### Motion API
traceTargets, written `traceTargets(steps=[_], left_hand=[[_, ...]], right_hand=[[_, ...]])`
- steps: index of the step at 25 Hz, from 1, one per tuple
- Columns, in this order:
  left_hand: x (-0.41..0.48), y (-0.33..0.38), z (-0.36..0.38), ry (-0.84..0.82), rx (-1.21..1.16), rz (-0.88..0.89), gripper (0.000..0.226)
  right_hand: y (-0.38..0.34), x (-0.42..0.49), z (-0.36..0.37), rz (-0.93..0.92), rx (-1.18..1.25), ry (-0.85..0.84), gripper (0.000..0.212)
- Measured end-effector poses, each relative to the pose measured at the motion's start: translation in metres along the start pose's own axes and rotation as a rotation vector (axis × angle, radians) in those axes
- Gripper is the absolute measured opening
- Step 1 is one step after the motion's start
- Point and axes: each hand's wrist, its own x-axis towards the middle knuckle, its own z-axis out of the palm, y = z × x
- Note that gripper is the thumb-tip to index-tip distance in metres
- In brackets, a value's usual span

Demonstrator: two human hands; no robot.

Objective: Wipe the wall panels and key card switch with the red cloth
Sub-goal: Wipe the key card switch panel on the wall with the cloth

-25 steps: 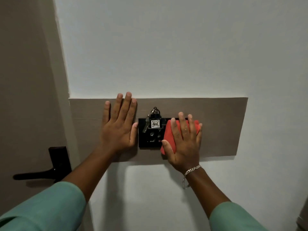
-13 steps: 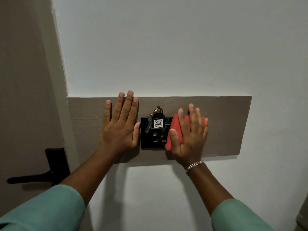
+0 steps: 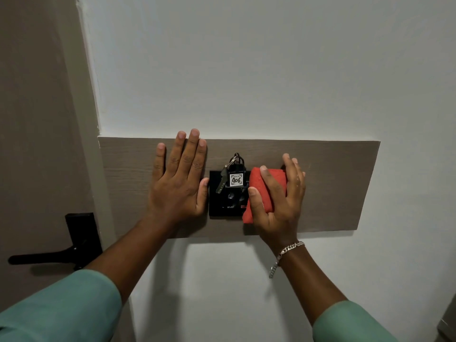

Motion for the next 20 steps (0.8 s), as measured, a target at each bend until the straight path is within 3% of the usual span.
traceTargets(steps=[3, 7, 12, 14, 17, 18, 20], left_hand=[[-0.001, 0.0, 0.0, 0.0, 0.001, 0.0, 0.073], [0.0, 0.001, -0.001, 0.0, 0.007, -0.003, 0.072], [0.0, 0.0, -0.002, -0.009, 0.005, -0.001, 0.072], [0.0, 0.001, -0.003, -0.01, 0.005, -0.002, 0.072], [0.0, 0.0, -0.002, -0.016, 0.005, 0.0, 0.072], [0.0, 0.0, -0.002, -0.015, 0.003, 0.003, 0.072], [0.0, -0.001, -0.001, -0.011, -0.007, 0.006, 0.072]], right_hand=[[0.017, -0.001, -0.012, -0.112, 0.002, -0.064, 0.041], [-0.005, 0.009, -0.003, 0.012, 0.057, -0.023, 0.034], [0.022, 0.018, -0.025, -0.244, -0.066, -0.207, 0.04], [0.018, 0.008, -0.019, -0.084, -0.063, -0.103, 0.04], [-0.022, -0.014, 0.01, 0.343, 0.005, 0.125, 0.044], [-0.029, -0.019, 0.014, 0.392, 0.013, 0.143, 0.049], [-0.021, -0.033, 0.012, 0.288, -0.022, 0.047, 0.058]])
